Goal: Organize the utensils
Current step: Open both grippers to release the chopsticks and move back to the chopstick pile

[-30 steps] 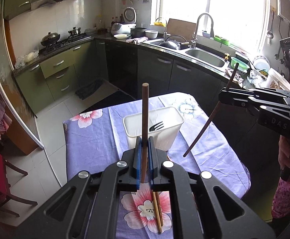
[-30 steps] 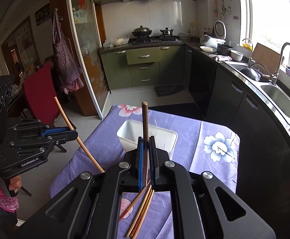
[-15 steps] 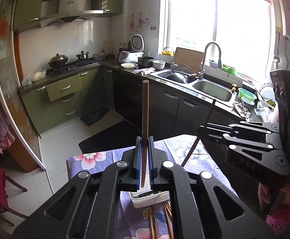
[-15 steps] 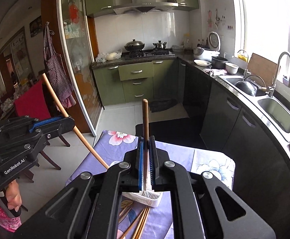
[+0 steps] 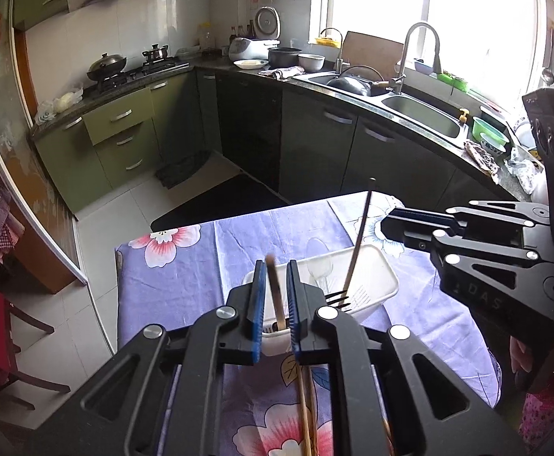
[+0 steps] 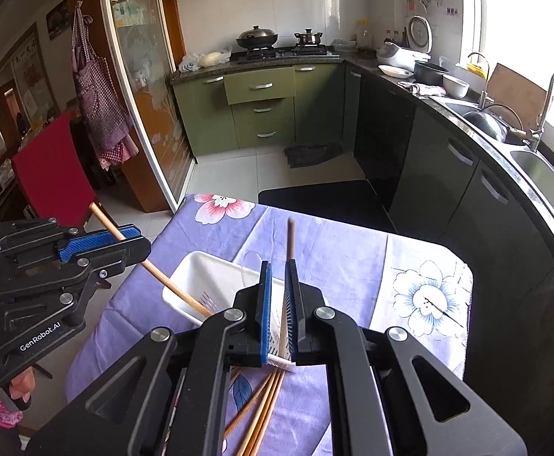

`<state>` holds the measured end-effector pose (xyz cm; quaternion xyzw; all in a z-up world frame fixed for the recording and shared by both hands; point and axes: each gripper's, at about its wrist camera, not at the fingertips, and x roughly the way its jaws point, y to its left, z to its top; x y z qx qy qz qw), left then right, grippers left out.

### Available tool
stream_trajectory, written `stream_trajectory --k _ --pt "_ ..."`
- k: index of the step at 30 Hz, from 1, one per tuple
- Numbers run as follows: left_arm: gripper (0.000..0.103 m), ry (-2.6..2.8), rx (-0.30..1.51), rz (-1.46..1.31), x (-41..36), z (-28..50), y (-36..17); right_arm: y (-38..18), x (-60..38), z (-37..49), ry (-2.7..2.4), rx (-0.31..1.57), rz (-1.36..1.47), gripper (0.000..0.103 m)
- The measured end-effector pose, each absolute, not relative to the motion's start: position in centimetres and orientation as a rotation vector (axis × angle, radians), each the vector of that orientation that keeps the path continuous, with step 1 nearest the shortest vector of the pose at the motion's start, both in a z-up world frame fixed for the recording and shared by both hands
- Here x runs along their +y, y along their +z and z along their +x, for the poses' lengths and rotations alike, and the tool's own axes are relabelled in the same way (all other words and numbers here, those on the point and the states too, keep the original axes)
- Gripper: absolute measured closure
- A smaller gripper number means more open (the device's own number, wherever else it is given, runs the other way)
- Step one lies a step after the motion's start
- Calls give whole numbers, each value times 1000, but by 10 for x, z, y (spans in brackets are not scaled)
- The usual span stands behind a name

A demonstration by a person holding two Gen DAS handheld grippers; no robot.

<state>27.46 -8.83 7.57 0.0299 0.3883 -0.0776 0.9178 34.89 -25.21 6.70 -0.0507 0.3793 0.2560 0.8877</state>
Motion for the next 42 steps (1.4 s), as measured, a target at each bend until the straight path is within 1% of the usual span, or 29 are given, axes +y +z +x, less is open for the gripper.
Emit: stream_trajectory --k 6,9,11,14,17,21,28,35,39,42 --pt "91 -179 779 54 -82 246 83 87 -264 316 554 743 -102 93" --pt "89 -193 772 50 -79 229 85 72 -271 295 571 788 -134 87" --pt "88 -200 765 46 -77 217 86 46 -272 285 578 860 -170 87" --pt "84 -209 765 43 -74 198 82 -11 -270 282 556 985 -211 87" --pt "83 -226 781 38 -74 180 71 -67 -270 289 544 1099 -188 87" --pt "83 -230 815 38 -74 162 50 -112 -269 296 538 1174 -168 87" --pt "83 -225 889 19 -65 153 11 -137 -260 302 538 1220 -181 87" --pt "83 -220 921 13 -60 160 -4 -148 -250 306 500 1244 -210 87" --pt "80 -226 948 15 -64 166 -17 -149 -247 300 495 1251 -233 87" --pt "80 -234 971 22 -70 170 -27 -152 -239 298 504 1250 -254 87"
